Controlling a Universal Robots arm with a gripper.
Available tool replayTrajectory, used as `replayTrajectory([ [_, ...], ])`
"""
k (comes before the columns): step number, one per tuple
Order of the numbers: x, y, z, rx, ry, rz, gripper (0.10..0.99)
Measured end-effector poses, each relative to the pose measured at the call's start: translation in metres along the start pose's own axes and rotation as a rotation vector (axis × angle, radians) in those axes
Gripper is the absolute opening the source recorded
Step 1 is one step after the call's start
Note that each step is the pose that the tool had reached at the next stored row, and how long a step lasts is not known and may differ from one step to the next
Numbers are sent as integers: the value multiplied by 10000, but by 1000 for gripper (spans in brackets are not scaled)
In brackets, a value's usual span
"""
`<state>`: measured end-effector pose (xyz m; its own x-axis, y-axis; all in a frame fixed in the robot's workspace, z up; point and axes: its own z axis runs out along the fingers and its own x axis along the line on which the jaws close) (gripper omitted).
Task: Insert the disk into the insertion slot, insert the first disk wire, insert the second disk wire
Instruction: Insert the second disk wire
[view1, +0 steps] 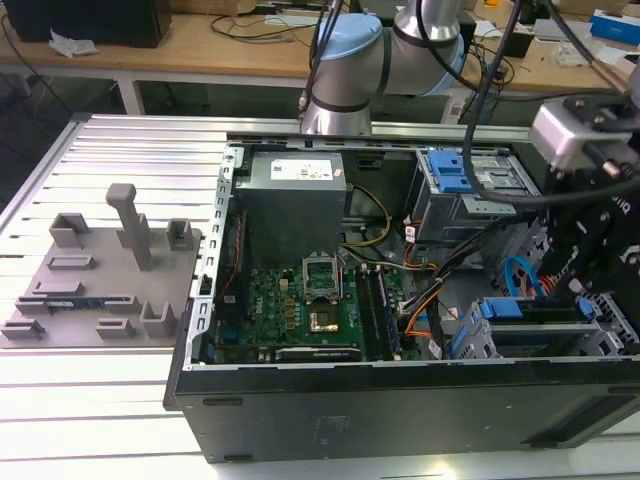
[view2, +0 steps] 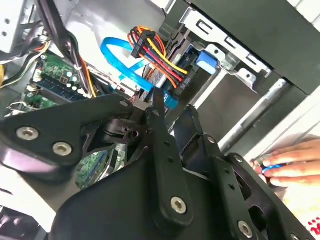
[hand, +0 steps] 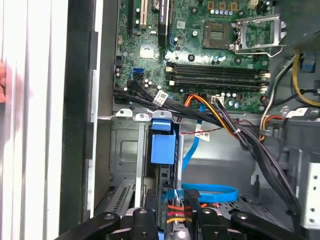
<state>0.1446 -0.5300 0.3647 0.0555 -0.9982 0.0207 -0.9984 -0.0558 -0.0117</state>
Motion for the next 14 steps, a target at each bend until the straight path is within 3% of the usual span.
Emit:
replayTrajectory([
  [1,-10,-1,-66,-2,11,0,345],
  [3,-32,-4,-188,-2,31,-1,212],
  [4,-37,-5,-213,-2,38,-1,153],
  [6,-48,-6,-231,-3,54,-1,106],
  [14,-49,-6,-233,-4,74,-2,106],
])
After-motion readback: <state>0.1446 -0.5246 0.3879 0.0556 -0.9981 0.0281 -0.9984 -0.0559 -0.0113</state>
